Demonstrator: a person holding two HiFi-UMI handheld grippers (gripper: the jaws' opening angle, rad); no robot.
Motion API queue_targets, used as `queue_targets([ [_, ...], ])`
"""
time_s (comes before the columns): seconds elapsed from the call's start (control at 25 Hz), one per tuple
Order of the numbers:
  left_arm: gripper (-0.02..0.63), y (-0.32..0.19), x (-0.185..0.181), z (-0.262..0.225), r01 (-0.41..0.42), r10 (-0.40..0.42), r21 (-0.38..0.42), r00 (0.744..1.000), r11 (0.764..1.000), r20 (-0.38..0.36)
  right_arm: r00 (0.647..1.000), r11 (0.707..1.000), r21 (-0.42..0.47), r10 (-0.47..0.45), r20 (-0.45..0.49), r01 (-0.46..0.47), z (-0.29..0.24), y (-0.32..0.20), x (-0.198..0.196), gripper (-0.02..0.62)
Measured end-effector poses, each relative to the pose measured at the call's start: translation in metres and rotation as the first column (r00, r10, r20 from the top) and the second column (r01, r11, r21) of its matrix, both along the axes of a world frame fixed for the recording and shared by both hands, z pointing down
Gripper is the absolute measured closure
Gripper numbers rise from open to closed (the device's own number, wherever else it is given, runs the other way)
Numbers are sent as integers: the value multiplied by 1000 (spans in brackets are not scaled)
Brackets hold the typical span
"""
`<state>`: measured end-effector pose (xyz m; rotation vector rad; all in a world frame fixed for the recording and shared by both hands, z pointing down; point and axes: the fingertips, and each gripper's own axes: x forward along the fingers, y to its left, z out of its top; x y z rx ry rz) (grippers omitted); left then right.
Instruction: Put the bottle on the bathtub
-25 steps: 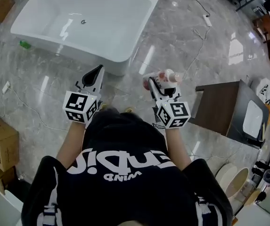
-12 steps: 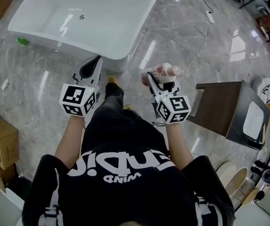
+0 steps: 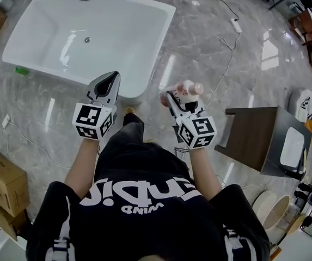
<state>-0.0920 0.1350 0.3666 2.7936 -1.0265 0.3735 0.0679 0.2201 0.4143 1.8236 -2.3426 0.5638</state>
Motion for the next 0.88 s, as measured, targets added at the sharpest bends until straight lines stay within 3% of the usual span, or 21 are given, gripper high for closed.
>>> queue_targets([
  [0.52,598,-140,27,-3,-107,107,5,994,994,-18,997,998,-1,60,-39,-61,-5,-138,8,348],
  [0.88,598,-205,41,-4,-94,95,32,995,995,-35,995,997,2,77,-57,-77,-7,-209,26,348],
])
